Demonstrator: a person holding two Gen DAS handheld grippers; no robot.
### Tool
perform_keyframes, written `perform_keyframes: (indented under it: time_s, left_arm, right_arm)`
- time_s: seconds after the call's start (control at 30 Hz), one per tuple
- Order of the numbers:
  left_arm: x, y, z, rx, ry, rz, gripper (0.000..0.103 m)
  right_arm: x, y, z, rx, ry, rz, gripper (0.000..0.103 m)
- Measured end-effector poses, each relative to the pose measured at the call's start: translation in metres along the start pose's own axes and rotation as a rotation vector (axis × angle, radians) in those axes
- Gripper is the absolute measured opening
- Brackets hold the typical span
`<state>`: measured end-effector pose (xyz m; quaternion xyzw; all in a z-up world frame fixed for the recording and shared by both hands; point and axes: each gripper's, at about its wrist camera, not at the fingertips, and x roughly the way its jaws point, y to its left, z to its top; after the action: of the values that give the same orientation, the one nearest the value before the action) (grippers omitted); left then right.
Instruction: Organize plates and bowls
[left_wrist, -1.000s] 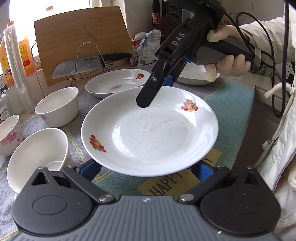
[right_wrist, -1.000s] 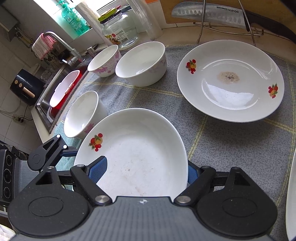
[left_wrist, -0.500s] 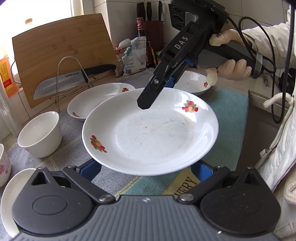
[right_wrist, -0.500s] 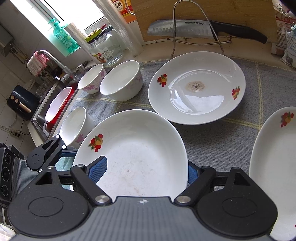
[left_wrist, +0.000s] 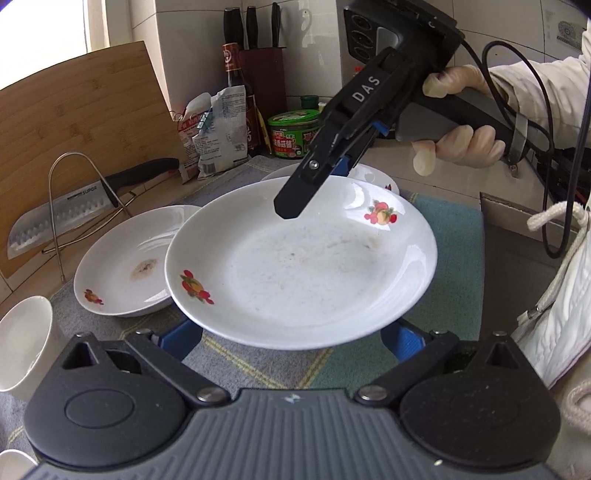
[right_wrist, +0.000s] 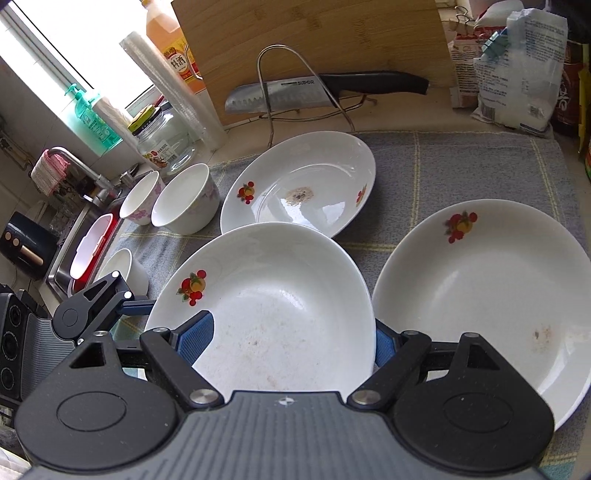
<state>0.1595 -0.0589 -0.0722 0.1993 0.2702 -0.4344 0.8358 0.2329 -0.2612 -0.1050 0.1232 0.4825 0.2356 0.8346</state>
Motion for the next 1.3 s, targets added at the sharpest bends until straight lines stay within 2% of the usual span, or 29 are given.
perform_keyframes:
  time_s: [0.3,0.7,1.3]
  left_arm:
    - [0.037,0.003,0.028,0.048,-0.007,-0.048,0.102]
    - [0.083,0.002,0.057,0.081,0.0,-0.099,0.102]
    - [0.118,-0.003,0.07,0.117,0.051,-0.12,0.102]
  right_arm:
    - [-0.028,-0.041,-0.003,0.055,-0.05,-0.04,0.09]
    - [-0.045,-0.085,-0.008,0.121,-0.076,-0.081,0.09]
    - [-0.043,-0.123,-0.011,0.178,-0.071,-0.084,0.09]
